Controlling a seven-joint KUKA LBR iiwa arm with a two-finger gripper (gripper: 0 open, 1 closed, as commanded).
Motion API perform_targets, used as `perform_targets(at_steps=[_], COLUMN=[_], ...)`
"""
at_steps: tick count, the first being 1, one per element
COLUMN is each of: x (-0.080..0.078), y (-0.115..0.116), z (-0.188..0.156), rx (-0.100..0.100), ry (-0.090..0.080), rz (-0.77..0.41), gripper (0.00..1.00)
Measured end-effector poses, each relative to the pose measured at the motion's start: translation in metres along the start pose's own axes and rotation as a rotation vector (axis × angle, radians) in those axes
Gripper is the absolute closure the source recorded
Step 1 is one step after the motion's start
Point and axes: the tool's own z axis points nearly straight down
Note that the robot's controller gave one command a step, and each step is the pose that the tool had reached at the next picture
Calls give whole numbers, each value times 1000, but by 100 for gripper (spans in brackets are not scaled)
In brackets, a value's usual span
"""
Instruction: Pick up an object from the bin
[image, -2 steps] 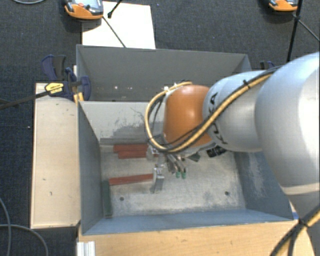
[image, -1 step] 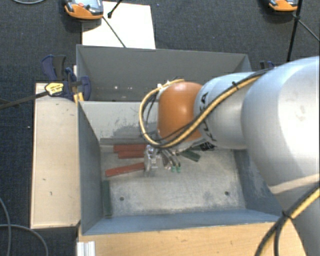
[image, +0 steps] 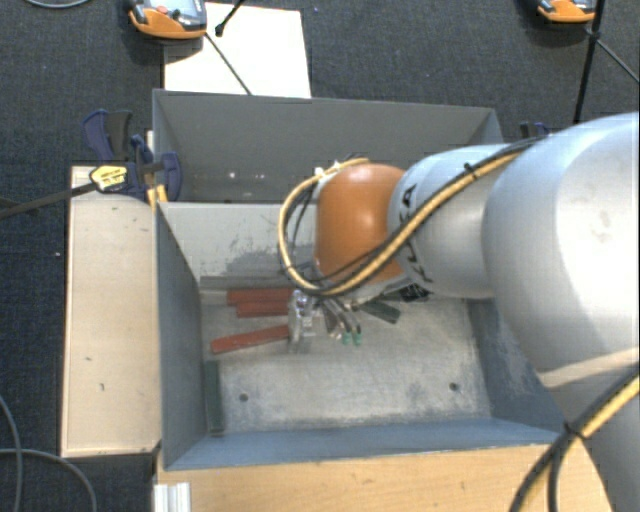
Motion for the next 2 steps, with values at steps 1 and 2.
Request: perform_targets(at_steps=[1,2], x=[10,16], y=[37,26], z=[-46,-99], rx=[3,-1], ry=[7,3], rz=[64,-57], gripper=[100,100])
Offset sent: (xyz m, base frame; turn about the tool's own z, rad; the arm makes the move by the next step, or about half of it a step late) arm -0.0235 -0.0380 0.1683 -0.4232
